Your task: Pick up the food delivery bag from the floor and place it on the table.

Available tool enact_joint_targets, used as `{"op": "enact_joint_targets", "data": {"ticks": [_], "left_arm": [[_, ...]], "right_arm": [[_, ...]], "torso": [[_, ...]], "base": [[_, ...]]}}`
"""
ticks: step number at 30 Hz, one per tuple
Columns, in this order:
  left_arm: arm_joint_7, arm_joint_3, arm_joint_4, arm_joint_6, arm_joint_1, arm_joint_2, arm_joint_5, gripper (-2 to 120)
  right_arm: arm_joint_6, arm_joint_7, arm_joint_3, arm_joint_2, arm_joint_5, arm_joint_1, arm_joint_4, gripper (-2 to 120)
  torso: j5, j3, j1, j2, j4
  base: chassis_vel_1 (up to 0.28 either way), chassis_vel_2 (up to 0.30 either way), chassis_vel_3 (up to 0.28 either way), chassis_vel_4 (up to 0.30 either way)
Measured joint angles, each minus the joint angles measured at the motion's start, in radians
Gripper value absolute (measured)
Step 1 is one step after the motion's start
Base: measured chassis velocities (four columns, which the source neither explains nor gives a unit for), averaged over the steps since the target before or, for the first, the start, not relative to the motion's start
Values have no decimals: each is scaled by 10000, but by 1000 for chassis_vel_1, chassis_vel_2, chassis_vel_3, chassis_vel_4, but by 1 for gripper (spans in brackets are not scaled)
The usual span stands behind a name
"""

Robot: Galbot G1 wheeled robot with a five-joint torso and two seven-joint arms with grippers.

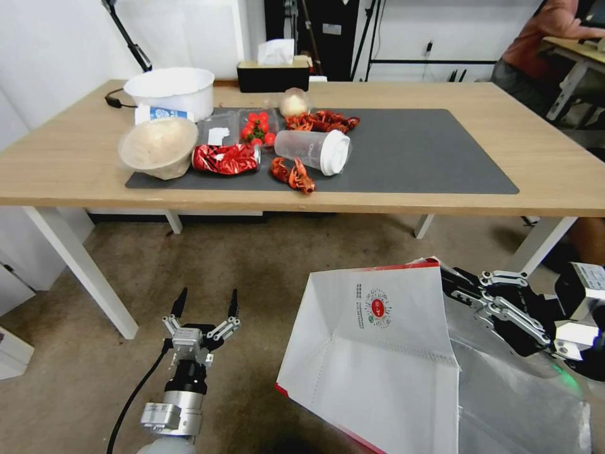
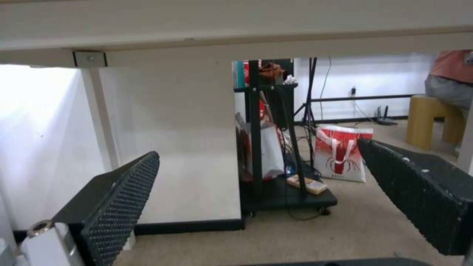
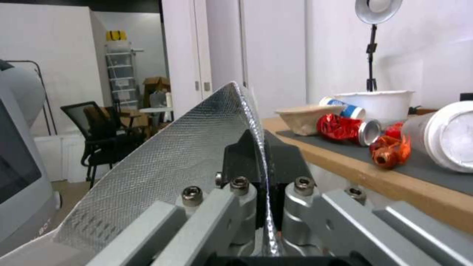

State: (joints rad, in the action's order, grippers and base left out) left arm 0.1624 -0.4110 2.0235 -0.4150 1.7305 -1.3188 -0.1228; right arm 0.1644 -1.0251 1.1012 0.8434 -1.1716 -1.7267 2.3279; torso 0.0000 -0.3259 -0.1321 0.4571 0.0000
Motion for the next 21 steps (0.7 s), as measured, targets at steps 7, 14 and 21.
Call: {"op": "enact_joint_targets", "data": {"ticks": [7,14,21], "left_arm": [[11,9,6,-16,42,-12,36,100],[2,18,48,-22,73,-17,66,100],[0,16,85,-22,131,-9,106,100]], "right_arm": [[11,20,18,6,-73,-1,23,0],[18,17,52,12,-76,-7,29,0],[19,16,73,56,-85,-2,57,0]], "torso": [[-1,-176,-107,280,0],[0,-340,-200,540,0],[0,-523,-315,839,0]], "base": [[0,0,0,0],[0,0,0,0],[0,0,0,0]]}}
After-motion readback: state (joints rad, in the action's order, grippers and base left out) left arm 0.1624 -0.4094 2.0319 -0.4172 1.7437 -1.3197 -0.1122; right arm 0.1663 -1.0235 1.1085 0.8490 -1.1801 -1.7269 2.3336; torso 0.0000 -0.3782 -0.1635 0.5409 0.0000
